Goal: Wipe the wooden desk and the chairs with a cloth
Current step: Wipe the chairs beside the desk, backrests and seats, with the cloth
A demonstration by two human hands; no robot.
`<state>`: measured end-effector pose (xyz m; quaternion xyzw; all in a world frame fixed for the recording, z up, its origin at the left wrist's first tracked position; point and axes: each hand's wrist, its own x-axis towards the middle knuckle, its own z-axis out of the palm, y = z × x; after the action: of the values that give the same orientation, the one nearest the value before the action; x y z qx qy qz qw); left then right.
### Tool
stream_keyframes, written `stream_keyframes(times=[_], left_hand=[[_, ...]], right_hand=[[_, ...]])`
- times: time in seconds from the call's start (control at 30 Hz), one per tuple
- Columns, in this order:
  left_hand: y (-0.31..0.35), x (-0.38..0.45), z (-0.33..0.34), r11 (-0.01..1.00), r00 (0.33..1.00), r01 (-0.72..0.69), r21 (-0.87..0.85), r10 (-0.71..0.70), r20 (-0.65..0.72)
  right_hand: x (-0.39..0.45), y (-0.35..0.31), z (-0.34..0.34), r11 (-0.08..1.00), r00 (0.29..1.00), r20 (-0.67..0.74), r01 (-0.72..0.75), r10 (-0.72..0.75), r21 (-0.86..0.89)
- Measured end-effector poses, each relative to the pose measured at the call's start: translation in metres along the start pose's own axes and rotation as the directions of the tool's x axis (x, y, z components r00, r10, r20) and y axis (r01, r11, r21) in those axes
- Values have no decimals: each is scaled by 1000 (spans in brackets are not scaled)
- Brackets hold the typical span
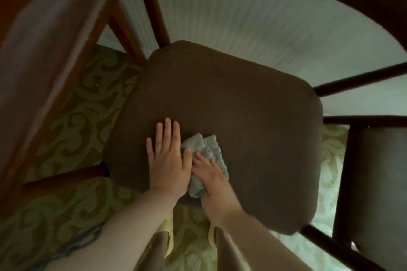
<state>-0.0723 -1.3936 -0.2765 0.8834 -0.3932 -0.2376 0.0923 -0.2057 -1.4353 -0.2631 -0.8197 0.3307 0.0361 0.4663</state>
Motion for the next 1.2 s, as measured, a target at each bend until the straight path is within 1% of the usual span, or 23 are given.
stream_keyframes(times=[0.07,0.1,0.17,0.2,0.23,0.3,0.4,0.47,0.53,0.57,0.6,0.67,0.7,0.73,0.8,0.83,0.9,0.93,0.97,1.03,1.13,1.17,1.2], left_hand=[[-4,-7,-4,998,998,-63,26,63,18],[-5,-8,-6,996,996,-84,27,83,17],[-2,-9,-7,992,993,-115,44,114,30],[0,-10,-5,990,991,-128,55,125,52],[3,-11,-4,989,989,-136,64,132,73],[11,-12,-2,989,988,-135,55,130,79],[20,-11,-3,985,981,-171,35,167,94],[21,-14,-3,980,976,-196,15,194,104],[25,-15,-4,978,971,-206,-21,207,121],[28,-16,-4,976,968,-215,-26,216,130],[33,-18,-4,974,964,-225,-16,225,140],[44,-22,1,969,957,-245,9,241,163],[49,-23,5,968,954,-249,10,244,176],[53,-25,10,969,950,-249,6,243,195],[60,-29,19,970,941,-243,-1,236,241],[63,-30,24,970,937,-245,9,234,258],[69,-31,29,966,935,-256,29,240,260],[70,-31,29,969,942,-247,20,235,241],[70,-29,28,974,950,-228,4,222,221],[68,-25,25,973,949,-231,21,221,225],[68,-19,24,961,949,-258,99,232,215],[71,-18,25,963,951,-248,108,222,215],[74,-16,27,966,952,-235,110,206,226]], right_hand=[[-17,5,-29,964,937,-292,-123,190,234],[-23,12,-47,899,777,-494,-208,391,385],[-29,30,-79,728,295,-669,-361,682,583],[-28,40,-84,649,136,-685,-490,716,582],[-25,45,-82,575,84,-678,-612,730,543],[-16,38,-50,584,242,-670,-735,702,346],[-8,-1,11,908,820,-416,-418,394,34],[-12,-11,12,965,960,-141,-222,242,142],[-25,-8,-14,815,901,-183,-250,394,523],[-32,-4,-32,681,790,-284,-215,543,700],[-41,5,-52,585,600,-402,-139,692,799],[-62,28,-87,623,91,-618,-179,781,761],[-69,44,-94,623,-81,-676,-319,733,714],[-71,56,-94,576,-133,-702,-476,699,664],[-65,61,-64,437,-23,-637,-709,771,554],[-59,54,-43,483,132,-619,-755,774,443],[-47,34,-8,781,616,-517,-596,594,187],[-46,26,-3,884,782,-420,-448,460,134],[-49,21,-8,923,839,-386,-346,385,170],[-61,31,-34,858,671,-540,-342,508,382],[-78,59,-73,741,106,-789,-437,605,509],[-76,61,-79,699,25,-797,-498,603,513],[-68,60,-79,637,43,-763,-581,645,506]])
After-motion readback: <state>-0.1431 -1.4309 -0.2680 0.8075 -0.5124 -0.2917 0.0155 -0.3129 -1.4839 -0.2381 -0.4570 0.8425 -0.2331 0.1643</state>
